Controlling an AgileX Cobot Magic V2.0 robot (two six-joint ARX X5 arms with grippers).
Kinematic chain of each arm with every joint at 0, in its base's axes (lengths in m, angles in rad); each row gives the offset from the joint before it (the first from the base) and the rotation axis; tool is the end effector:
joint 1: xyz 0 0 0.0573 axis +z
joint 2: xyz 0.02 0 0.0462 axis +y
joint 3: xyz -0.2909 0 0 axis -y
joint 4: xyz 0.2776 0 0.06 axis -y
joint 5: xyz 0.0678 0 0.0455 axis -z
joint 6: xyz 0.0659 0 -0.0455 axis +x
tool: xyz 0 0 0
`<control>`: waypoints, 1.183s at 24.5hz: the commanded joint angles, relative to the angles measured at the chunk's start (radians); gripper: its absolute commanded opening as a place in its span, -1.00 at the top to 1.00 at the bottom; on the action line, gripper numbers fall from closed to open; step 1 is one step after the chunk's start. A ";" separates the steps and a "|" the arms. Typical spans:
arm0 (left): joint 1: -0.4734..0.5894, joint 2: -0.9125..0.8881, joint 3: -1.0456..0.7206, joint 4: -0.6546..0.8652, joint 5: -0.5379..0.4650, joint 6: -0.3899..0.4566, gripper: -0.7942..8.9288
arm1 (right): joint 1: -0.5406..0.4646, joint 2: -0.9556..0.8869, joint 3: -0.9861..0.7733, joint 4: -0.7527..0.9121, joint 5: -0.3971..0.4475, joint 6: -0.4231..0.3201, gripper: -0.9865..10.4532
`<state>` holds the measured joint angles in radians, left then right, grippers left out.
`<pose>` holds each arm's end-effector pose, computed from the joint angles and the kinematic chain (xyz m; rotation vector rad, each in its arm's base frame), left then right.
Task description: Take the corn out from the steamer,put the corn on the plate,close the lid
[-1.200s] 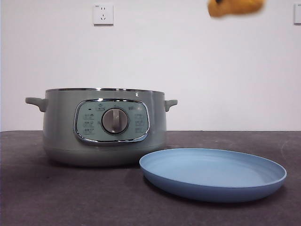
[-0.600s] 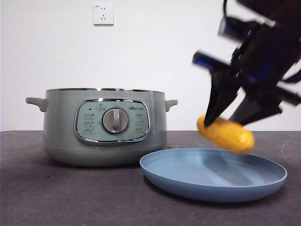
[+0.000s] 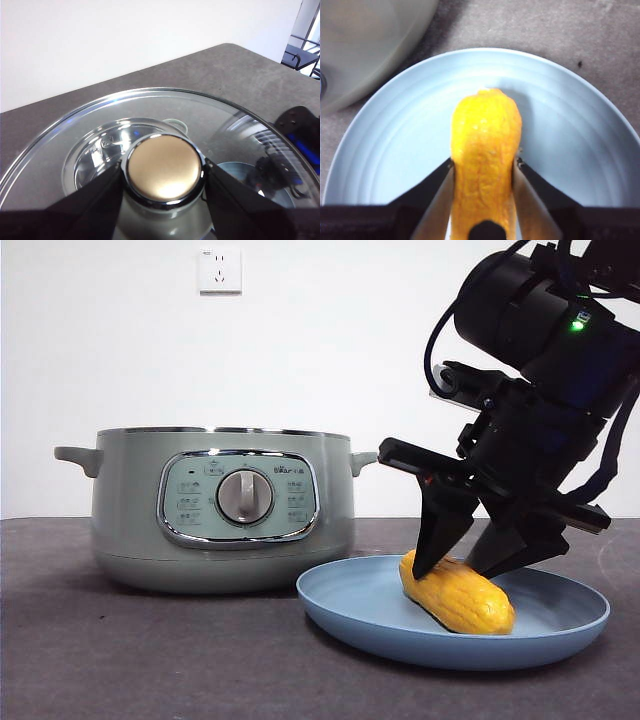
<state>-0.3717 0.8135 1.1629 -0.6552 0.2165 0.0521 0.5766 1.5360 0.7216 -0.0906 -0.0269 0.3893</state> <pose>0.1686 -0.0809 0.4265 0.0742 0.2940 -0.5915 0.2728 0.1795 0.1284 0.1041 0.9732 0.3788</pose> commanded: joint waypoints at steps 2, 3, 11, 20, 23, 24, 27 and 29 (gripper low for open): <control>-0.002 0.085 0.005 0.106 0.028 0.007 0.85 | 0.003 -0.019 -0.010 -0.021 -0.001 0.006 -0.24; -0.002 0.122 0.005 0.127 0.028 0.013 0.85 | 0.006 -0.050 -0.010 -0.022 -0.001 0.006 -0.25; -0.007 0.365 0.005 0.349 0.026 0.055 0.85 | 0.009 -0.493 -0.010 -0.267 0.000 0.006 -0.25; -0.010 0.560 0.005 0.484 0.025 0.093 0.85 | 0.009 -0.900 -0.010 -0.445 0.002 0.021 -0.25; -0.010 0.607 0.005 0.525 0.025 0.095 0.85 | 0.009 -0.988 -0.010 -0.491 0.003 0.033 -0.25; -0.010 0.622 0.005 0.537 0.025 0.095 0.85 | 0.009 -1.013 -0.010 -0.506 0.002 0.038 -0.25; -0.010 0.660 0.005 0.570 0.024 0.095 0.85 | 0.009 -1.069 -0.010 -0.559 0.002 0.055 -0.25; -0.010 0.678 0.005 0.584 0.022 0.096 0.85 | 0.009 -1.088 -0.010 -0.590 0.002 0.064 -0.25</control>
<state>-0.3782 1.4960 1.1629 -0.1242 0.2348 0.1349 0.5831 0.4519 0.7170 -0.6758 -0.0265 0.4332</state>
